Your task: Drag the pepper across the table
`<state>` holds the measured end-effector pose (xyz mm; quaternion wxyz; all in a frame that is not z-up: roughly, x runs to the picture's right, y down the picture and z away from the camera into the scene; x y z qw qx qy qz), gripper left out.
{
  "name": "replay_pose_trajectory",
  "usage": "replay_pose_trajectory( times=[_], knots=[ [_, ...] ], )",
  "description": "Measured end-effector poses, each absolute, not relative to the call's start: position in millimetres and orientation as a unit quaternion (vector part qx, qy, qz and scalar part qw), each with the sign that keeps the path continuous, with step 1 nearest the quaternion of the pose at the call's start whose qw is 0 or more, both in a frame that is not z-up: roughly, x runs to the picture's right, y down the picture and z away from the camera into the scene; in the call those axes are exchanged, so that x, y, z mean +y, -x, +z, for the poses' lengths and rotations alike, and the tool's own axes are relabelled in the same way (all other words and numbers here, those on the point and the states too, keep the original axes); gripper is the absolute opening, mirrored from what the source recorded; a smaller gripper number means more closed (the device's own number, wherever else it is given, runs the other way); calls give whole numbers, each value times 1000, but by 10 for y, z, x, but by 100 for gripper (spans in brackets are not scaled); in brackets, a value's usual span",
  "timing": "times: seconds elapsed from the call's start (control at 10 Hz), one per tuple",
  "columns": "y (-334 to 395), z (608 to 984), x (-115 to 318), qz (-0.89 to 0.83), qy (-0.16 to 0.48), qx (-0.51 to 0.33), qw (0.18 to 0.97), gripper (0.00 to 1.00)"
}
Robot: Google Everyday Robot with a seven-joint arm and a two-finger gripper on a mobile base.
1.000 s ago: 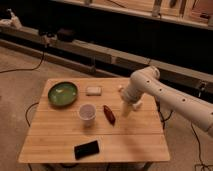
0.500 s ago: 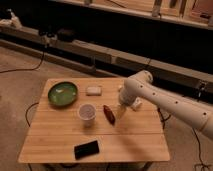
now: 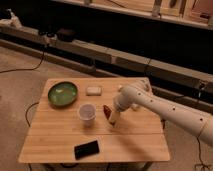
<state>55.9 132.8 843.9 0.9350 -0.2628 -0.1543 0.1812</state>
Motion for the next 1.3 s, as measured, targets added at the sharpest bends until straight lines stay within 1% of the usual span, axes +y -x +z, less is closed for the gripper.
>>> replay_pose_trajectory(
  times=[0.4,0.8,0.9,1.0,1.3],
  knots=[
    [-578,8595,1541,180,282,-155,930,80],
    [-522,8710,1563,188,288,-167,924,80],
    [-505,8734,1568,188,290,-168,923,78],
    [-497,8756,1578,187,292,-169,922,70],
    [-458,8802,1605,184,302,-171,920,38]
  ],
)
